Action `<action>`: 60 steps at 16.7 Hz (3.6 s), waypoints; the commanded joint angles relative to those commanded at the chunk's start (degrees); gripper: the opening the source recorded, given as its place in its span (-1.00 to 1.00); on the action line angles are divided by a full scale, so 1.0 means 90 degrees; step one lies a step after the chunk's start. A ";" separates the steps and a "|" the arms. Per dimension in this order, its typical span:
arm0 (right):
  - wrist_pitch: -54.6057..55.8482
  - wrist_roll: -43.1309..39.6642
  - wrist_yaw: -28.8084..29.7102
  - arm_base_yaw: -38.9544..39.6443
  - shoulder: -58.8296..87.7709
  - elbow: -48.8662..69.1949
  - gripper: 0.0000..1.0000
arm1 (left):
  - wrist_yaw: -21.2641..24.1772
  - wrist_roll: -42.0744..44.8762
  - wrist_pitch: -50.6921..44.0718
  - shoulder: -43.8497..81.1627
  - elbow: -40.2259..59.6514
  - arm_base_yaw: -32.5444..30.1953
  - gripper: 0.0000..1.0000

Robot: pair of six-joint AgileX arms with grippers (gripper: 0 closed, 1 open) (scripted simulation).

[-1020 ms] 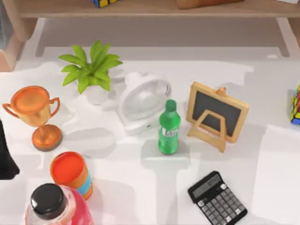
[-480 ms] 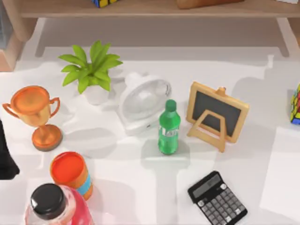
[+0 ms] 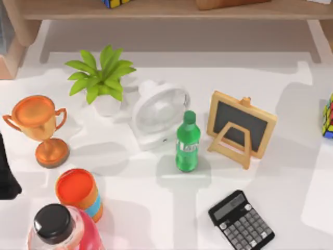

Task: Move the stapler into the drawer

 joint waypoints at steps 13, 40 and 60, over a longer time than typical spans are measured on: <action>0.0000 0.0000 0.0000 0.0000 0.0000 0.0000 1.00 | 0.0000 0.0000 0.0000 0.0000 0.0000 0.0000 1.00; 0.8182 -0.3900 -0.1781 -0.1651 -0.4175 -0.5868 1.00 | 0.0000 0.0000 0.0000 0.0000 0.0000 0.0000 1.00; 1.8942 -0.7619 -0.4515 -0.2518 -0.3759 -1.2705 1.00 | 0.0000 0.0000 0.0000 0.0000 0.0000 0.0000 1.00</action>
